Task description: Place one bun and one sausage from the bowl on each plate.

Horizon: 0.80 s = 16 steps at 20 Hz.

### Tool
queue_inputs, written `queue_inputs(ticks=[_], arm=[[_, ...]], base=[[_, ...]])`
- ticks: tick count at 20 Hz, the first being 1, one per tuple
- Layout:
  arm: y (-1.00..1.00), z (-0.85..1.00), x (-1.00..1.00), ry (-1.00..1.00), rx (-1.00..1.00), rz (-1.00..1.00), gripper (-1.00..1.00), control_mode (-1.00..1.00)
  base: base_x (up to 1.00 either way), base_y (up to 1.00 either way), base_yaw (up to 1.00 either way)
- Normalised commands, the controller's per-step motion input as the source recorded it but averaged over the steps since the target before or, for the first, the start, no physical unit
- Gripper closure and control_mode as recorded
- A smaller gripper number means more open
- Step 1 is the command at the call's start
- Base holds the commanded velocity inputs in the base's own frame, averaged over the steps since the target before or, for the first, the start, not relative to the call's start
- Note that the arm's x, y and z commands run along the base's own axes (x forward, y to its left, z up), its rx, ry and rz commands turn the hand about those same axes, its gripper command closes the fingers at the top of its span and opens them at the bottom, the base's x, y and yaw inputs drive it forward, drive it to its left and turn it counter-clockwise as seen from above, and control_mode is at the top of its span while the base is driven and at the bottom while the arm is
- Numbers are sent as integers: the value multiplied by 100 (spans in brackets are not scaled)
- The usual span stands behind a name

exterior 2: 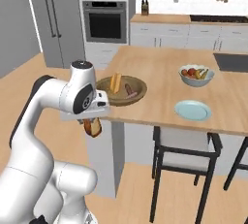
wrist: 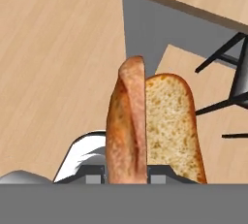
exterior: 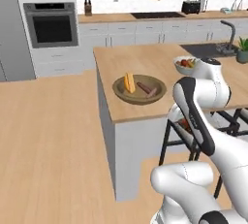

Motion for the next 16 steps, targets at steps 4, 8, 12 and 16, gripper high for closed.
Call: queue_inputs(ticks=[4, 8, 12, 16], arm=[[0, 0, 0, 0, 0, 0, 100, 100], [0, 0, 0, 0, 0, 0, 100, 100], [0, 0, 0, 0, 0, 0, 100, 100], [0, 0, 0, 0, 0, 0, 100, 100]], base=[[-1, -100, 36], [43, -93, 38], [76, -56, 13], [64, -16, -43]])
